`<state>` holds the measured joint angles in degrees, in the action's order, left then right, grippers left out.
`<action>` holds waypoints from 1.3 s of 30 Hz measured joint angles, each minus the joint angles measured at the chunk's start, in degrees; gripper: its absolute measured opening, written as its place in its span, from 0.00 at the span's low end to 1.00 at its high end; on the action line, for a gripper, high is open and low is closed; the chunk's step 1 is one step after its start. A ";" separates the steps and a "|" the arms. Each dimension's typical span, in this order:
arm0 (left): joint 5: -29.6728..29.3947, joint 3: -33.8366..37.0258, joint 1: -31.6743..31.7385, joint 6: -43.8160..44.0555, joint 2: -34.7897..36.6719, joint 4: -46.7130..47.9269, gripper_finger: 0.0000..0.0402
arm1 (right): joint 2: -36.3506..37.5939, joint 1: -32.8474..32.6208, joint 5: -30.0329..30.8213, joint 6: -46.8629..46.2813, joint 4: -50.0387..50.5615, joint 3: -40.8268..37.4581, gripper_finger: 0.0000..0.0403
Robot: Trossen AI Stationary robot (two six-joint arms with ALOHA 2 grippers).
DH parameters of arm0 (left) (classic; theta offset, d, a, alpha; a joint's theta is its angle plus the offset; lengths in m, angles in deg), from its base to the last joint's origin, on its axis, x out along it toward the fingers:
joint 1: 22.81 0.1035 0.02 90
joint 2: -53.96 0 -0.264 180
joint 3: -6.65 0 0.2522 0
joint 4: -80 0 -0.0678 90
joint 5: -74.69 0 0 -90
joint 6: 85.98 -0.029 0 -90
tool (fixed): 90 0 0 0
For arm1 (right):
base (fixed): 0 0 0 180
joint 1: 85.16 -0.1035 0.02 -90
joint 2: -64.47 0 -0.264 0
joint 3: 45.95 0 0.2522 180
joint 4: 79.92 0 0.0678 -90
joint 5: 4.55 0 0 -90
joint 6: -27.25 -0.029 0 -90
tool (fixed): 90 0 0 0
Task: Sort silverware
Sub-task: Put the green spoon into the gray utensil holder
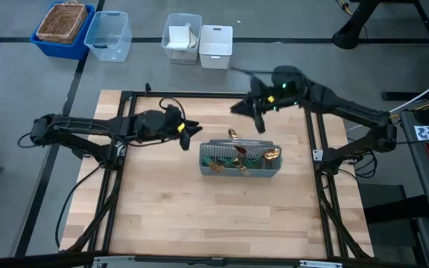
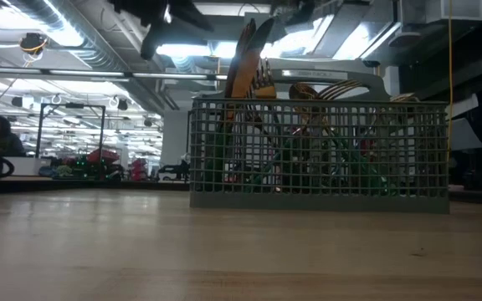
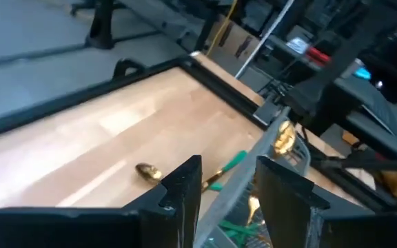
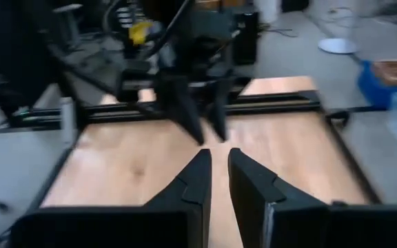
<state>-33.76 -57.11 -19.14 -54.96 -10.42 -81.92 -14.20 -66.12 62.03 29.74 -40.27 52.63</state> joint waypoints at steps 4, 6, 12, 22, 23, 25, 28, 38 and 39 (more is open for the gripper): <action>5.54 0.00 5.49 3.60 -0.46 1.63 0.32 | -0.04 4.81 0.36 0.40 5.98 3.21 0.13; 8.71 0.00 8.18 4.23 -1.30 1.19 0.32 | -0.04 7.17 0.37 0.42 10.57 4.32 0.13; 15.69 0.00 15.07 4.27 -5.93 -0.71 0.32 | -0.07 12.80 0.37 0.40 30.56 6.34 0.13; 20.81 0.00 22.11 3.34 -16.58 -4.60 0.32 | 0.04 13.59 5.89 0.82 61.48 6.36 0.13; 21.29 0.00 22.45 3.38 -17.45 -5.25 0.32 | 0.07 13.61 7.58 0.84 62.48 6.28 0.13; 22.03 0.00 22.93 3.47 -19.38 -7.30 0.32 | 0.09 13.63 11.33 0.90 62.49 5.81 0.13; 24.45 0.00 23.79 3.51 -22.51 -14.14 0.32 | 0.09 13.65 15.05 3.25 59.53 4.72 0.13; 32.89 -0.60 27.09 12.84 -37.75 -33.09 0.32 | 0.07 13.65 11.26 8.97 47.33 -1.25 0.13; 33.54 -1.09 27.35 13.48 -39.33 -33.27 0.32 | 0.07 13.65 11.16 8.97 46.53 -1.71 0.13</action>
<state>-0.22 -58.20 8.21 -41.48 -49.75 -115.19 -14.13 -52.47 73.19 38.72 6.25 50.91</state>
